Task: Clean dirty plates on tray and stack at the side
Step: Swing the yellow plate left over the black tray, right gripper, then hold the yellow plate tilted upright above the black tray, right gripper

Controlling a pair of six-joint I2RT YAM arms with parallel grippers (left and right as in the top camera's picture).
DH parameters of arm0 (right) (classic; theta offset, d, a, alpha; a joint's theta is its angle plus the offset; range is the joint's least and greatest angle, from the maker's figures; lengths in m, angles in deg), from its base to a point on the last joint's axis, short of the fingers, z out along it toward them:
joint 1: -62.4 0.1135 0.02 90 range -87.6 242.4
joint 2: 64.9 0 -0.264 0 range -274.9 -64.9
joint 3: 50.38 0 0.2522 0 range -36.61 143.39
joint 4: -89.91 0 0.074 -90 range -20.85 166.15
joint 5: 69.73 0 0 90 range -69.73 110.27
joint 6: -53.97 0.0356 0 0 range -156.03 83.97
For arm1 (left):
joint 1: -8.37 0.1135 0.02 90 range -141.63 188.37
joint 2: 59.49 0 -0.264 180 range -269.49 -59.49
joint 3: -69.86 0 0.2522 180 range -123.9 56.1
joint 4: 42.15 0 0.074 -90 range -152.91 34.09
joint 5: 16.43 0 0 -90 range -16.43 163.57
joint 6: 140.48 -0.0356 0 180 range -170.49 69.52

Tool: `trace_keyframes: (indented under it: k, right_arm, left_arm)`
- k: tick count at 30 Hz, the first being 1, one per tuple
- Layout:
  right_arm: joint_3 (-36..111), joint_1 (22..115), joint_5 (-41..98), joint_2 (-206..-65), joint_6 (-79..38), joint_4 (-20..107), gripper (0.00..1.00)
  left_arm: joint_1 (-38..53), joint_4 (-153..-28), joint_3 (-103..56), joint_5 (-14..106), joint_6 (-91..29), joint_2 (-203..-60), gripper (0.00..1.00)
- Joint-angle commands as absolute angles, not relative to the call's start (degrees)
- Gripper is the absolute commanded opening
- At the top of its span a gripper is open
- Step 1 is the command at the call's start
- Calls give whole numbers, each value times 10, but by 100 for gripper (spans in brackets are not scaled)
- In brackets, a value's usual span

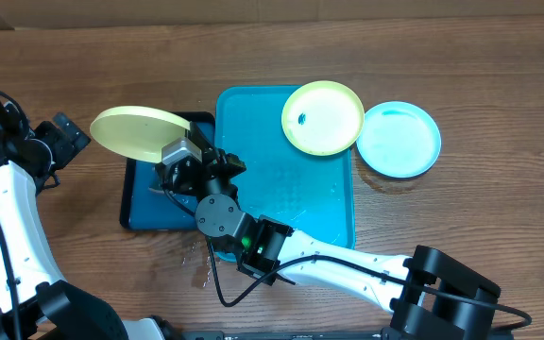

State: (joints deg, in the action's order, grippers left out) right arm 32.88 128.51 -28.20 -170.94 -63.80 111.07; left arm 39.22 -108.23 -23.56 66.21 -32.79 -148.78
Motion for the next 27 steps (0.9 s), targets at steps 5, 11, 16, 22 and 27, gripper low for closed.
trace_keyframes:
  k: [5,11,16,22,27]
  right_arm:
    - [344,1289,-293,-1711,-669,1122,4]
    - [344,1289,-310,-1711,-726,1161,4]
    - [344,1289,-313,-1711,-768,1197,4]
    - [344,1289,-313,-1711,-817,1238,4]
    - [344,1289,-313,-1711,-852,1263,4]
  left_arm:
    - [391,-1082,-237,656,-322,-1492,100]
    - [391,-1082,-237,656,-322,-1492,100]
    - [391,-1082,-237,656,-322,-1492,100]
    - [391,-1082,-237,656,-322,-1492,100]
    - [391,-1082,-237,656,-322,-1492,100]
